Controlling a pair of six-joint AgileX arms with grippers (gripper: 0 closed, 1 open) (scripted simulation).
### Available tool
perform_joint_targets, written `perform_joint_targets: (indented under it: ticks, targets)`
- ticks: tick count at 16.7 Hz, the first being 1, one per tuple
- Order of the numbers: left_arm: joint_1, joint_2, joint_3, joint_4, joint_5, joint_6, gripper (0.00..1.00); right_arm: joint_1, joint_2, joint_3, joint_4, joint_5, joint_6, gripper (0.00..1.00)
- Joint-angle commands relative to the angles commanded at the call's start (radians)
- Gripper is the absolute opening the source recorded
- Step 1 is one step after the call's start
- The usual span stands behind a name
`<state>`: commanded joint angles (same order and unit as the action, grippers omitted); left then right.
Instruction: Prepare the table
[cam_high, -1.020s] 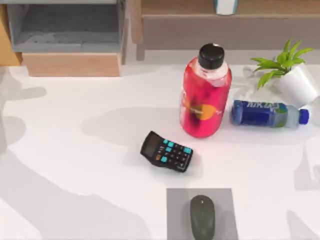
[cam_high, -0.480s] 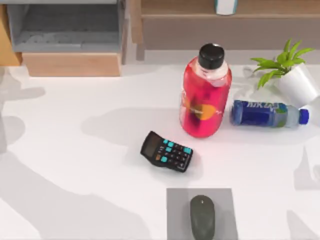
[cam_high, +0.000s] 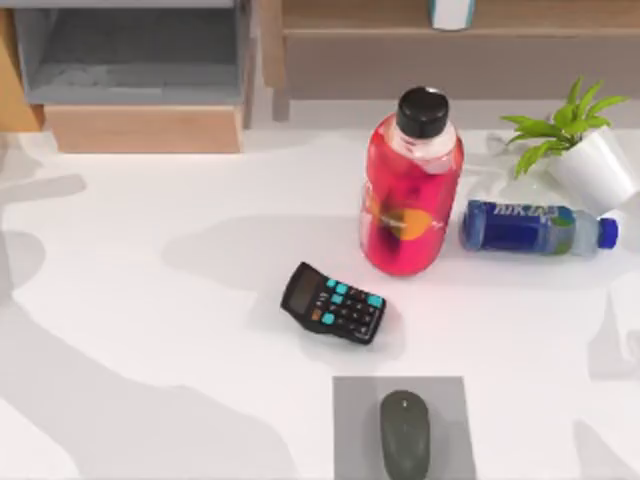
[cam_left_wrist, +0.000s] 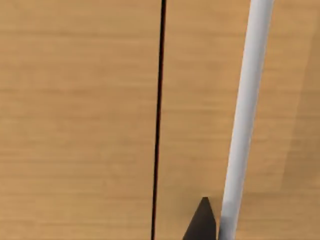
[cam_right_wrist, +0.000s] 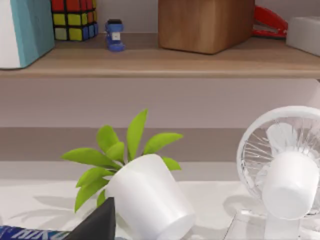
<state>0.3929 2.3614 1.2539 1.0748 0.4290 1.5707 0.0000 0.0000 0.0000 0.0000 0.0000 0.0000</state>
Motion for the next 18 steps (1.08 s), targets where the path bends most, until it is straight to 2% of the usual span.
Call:
perform_joint_targets:
  ticks: [6,18]
  targets:
    - [0.0,0.0,0.0,0.0,0.0,0.0,1.0,0.0,0.0,0.0,0.0,0.0,0.0,1.0]
    - [0.049,-0.065,-0.2,0.088,0.041,0.0,1.0,0.0,0.0,0.0,0.0,0.0,0.0,1.0]
